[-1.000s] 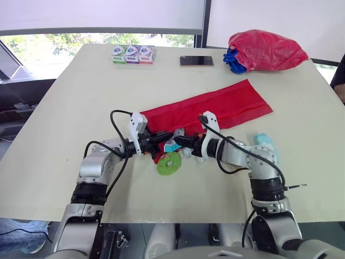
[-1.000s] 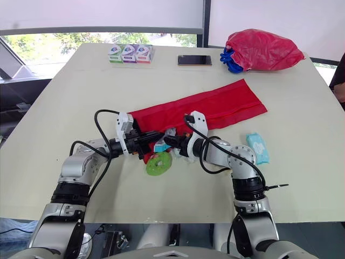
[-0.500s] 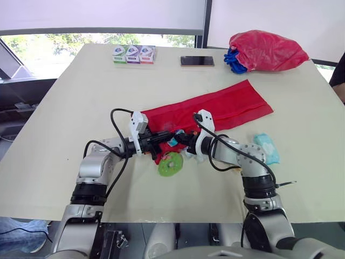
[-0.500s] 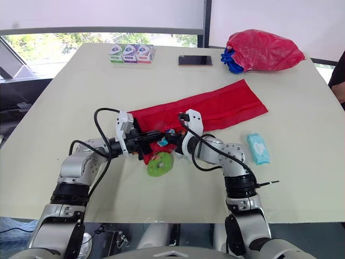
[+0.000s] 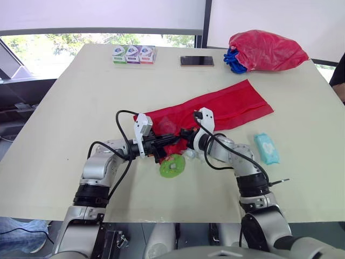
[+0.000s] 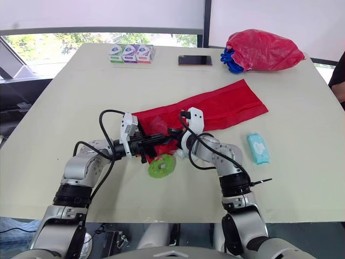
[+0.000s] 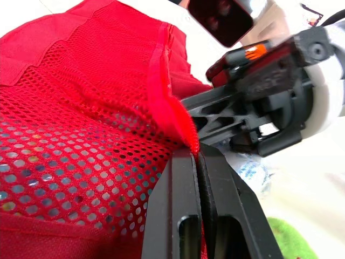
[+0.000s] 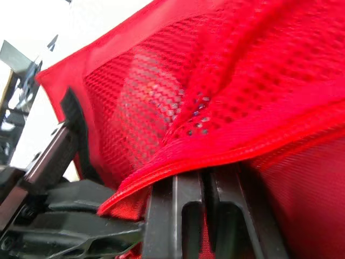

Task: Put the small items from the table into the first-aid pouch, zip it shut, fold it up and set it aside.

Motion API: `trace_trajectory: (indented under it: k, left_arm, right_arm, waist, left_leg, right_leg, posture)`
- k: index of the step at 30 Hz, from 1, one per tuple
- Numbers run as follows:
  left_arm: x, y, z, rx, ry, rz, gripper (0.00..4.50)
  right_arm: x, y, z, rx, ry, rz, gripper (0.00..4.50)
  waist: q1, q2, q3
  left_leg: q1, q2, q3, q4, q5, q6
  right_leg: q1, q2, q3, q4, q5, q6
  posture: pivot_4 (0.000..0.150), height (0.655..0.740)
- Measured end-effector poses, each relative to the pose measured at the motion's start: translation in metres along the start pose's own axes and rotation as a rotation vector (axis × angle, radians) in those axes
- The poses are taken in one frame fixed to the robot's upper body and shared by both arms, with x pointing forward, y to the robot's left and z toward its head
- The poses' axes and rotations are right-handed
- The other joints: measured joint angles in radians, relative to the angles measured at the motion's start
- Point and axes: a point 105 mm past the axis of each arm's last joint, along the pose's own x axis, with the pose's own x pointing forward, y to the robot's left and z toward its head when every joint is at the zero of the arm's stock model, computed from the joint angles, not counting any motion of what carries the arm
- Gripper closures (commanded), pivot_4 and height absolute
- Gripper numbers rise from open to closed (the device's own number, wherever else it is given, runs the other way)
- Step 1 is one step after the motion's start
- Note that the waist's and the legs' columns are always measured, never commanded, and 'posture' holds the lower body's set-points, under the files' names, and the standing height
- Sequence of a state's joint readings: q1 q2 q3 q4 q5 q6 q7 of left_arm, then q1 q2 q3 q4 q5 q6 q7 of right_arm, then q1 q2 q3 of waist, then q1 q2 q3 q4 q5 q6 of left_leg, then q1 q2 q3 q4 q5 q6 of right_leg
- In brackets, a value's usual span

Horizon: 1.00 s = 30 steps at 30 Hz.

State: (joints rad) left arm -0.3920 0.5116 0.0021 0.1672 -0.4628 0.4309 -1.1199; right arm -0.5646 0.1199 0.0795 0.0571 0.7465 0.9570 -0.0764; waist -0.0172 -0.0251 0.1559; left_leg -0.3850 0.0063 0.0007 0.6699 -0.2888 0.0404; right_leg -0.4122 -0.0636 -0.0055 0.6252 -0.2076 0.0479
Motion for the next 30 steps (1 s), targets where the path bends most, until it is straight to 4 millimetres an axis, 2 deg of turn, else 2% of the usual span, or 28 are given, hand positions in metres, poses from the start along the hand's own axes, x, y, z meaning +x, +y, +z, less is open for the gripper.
trace_trajectory:
  k: [3,4,5,9,13,14,16,18,19,20,21,23,30]
  left_arm:
    - [-0.003,0.003,0.001,0.01,0.007,-0.012,4.5]
    - [-0.003,0.004,0.002,0.015,0.007,-0.01,4.5]
    - [-0.003,0.005,0.002,0.015,0.007,-0.009,4.5]
    - [-0.005,0.009,0.0,0.018,0.022,-0.004,4.5]
    - [-0.007,0.01,0.0,0.026,0.028,-0.005,4.5]
    - [-0.006,0.011,0.003,0.046,0.03,-0.013,4.5]
    - [-0.007,0.012,0.004,0.051,0.033,-0.016,4.5]
    - [-0.007,0.012,0.006,0.055,0.034,-0.02,4.5]
    - [-0.007,0.012,0.006,0.057,0.034,-0.024,4.5]
    - [-0.007,0.012,0.007,0.059,0.034,-0.024,4.5]
    - [-0.007,0.012,0.008,0.061,0.033,-0.025,4.5]
    - [-0.007,0.012,0.008,0.062,0.034,-0.025,4.5]
    - [-0.007,0.01,0.009,0.061,0.046,-0.03,4.5]
  right_arm:
    - [-0.013,-0.005,0.001,-0.104,-0.01,0.018,2.01]
    - [-0.015,-0.004,0.002,-0.123,-0.012,0.027,1.77]
    - [-0.016,-0.004,0.002,-0.128,-0.013,0.029,1.77]
    - [-0.039,0.009,0.011,-0.333,-0.025,0.13,1.77]
    - [-0.045,0.009,0.007,-0.426,0.014,0.16,1.77]
    - [-0.049,0.013,-0.004,-0.555,0.078,0.198,2.0]
    - [-0.05,0.013,-0.005,-0.606,0.088,0.203,2.49]
    - [-0.048,0.015,-0.005,-0.689,0.075,0.207,3.35]
    - [-0.046,0.018,-0.005,-0.741,0.062,0.215,4.0]
    - [-0.043,0.018,-0.005,-0.773,0.058,0.216,4.23]
    - [-0.039,0.019,-0.007,-0.812,0.058,0.218,4.38]
    - [-0.037,0.018,-0.01,-0.834,0.06,0.219,4.38]
    - [-0.003,0.019,-0.022,-0.86,0.05,0.193,4.38]
  waist:
    - [0.001,0.001,0.0]
    - [0.0,0.001,0.0]
    - [0.0,0.001,0.0]
    - [-0.002,0.001,0.001]
    - [-0.002,0.001,0.001]
    - [0.0,0.001,0.001]
    - [0.001,0.001,0.001]
    - [0.001,0.001,0.001]
    - [0.001,0.001,0.001]
    - [0.001,0.001,0.001]
    - [0.0,0.0,0.001]
    - [0.0,0.0,0.001]
    - [0.0,0.0,0.001]
  left_leg:
    - [-0.001,0.0,0.0,0.0,0.0,0.0]
    - [-0.001,0.0,0.0,0.0,0.0,0.0]
    - [-0.001,0.0,0.0,0.0,0.0,0.0]
    - [-0.001,0.0,-0.001,-0.001,0.0,0.0]
    - [-0.001,0.0,-0.001,0.0,0.0,0.0]
    - [-0.001,0.0,-0.001,0.0,0.0,0.0]
    - [-0.001,0.0,-0.001,0.0,0.0,0.0]
    - [-0.001,0.0,-0.001,0.0,0.0,0.0]
    - [-0.001,0.0,-0.001,0.0,0.0,0.0]
    - [-0.001,0.0,-0.001,0.0,0.0,0.0]
    - [-0.001,0.0,-0.001,0.0,0.0,0.0]
    - [-0.001,0.0,-0.001,0.0,0.0,0.0]
    - [-0.001,0.0,-0.001,0.0,0.001,-0.001]
  right_leg:
    - [0.0,0.0,0.0,-0.001,0.0,0.0]
    - [0.0,0.0,0.0,-0.001,0.0,0.0]
    - [0.0,0.0,0.0,-0.001,0.0,0.0]
    - [0.0,0.0,-0.001,-0.001,0.0,0.0]
    - [0.0,0.0,-0.001,-0.001,0.0,0.0]
    - [0.0,0.0,-0.001,-0.001,0.0,0.0]
    - [0.0,0.0,-0.001,-0.001,0.0,0.0]
    - [0.0,0.0,-0.001,-0.002,0.0,0.0]
    - [0.0,0.0,-0.002,-0.002,0.0,0.0]
    - [0.0,0.0,-0.002,-0.002,0.0,0.0]
    - [0.0,0.0,-0.002,-0.002,0.0,0.0]
    - [0.0,0.0,-0.002,-0.002,0.0,0.0]
    - [0.0,0.0,-0.002,-0.001,0.0,0.0]
  posture:
    - [0.15,0.74]
    - [0.15,0.74]
    - [0.15,0.74]
    - [0.15,0.74]
    - [0.15,0.74]
    - [0.15,0.74]
    - [0.15,0.74]
    - [0.15,0.74]
    - [0.15,0.74]
    - [0.15,0.74]
    - [0.15,0.74]
    - [0.15,0.74]
    - [0.15,0.74]
